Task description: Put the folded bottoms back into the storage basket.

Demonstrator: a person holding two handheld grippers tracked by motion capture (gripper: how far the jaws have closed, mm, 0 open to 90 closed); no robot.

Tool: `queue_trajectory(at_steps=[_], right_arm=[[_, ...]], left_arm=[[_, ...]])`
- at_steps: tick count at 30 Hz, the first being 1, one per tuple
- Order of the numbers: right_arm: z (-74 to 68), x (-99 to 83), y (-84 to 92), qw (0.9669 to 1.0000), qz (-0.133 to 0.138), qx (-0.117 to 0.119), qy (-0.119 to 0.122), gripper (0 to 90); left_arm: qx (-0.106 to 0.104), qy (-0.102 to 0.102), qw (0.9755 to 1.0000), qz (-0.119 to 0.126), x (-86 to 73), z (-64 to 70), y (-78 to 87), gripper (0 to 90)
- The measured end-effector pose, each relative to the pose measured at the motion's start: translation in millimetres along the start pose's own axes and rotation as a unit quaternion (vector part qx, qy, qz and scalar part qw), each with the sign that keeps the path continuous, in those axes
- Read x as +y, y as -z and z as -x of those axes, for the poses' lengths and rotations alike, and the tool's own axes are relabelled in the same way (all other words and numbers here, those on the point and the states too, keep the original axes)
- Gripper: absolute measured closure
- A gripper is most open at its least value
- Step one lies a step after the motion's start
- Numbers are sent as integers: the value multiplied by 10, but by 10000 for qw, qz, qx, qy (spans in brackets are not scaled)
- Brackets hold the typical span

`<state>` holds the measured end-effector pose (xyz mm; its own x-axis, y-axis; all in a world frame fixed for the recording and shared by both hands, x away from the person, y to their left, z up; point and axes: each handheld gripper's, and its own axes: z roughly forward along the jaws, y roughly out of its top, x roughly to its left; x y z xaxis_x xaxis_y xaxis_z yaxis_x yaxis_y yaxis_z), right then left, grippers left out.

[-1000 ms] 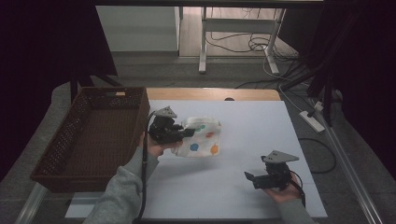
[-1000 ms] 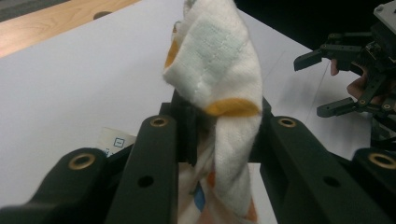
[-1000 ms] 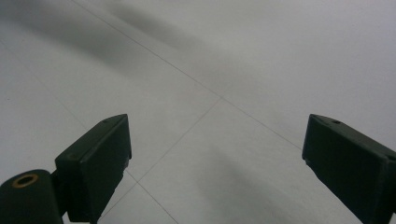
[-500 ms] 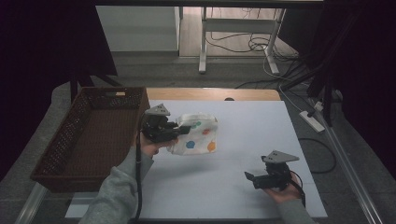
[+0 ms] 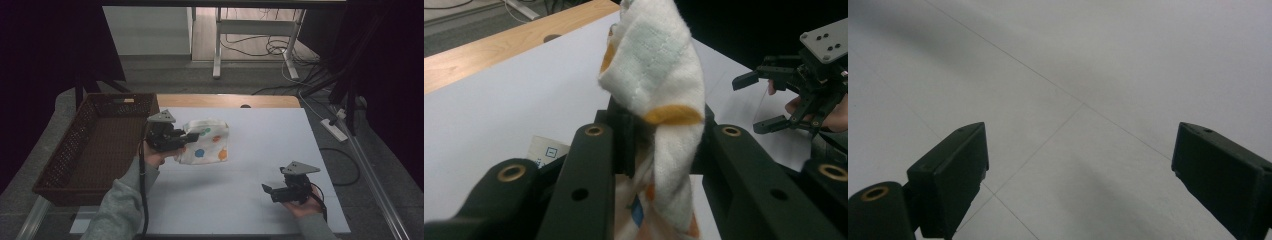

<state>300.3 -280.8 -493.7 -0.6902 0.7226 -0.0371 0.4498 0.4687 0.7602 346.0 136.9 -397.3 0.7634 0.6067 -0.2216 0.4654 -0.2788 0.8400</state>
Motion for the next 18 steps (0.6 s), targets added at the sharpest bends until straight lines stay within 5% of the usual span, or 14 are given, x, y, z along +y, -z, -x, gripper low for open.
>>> queue_trajectory(at_steps=[18], right_arm=[[2, -1, -4, 10000, -11, -13, 2, 81]], left_arm=[[127, 87, 9998, 80, -43, -73, 171, 722]])
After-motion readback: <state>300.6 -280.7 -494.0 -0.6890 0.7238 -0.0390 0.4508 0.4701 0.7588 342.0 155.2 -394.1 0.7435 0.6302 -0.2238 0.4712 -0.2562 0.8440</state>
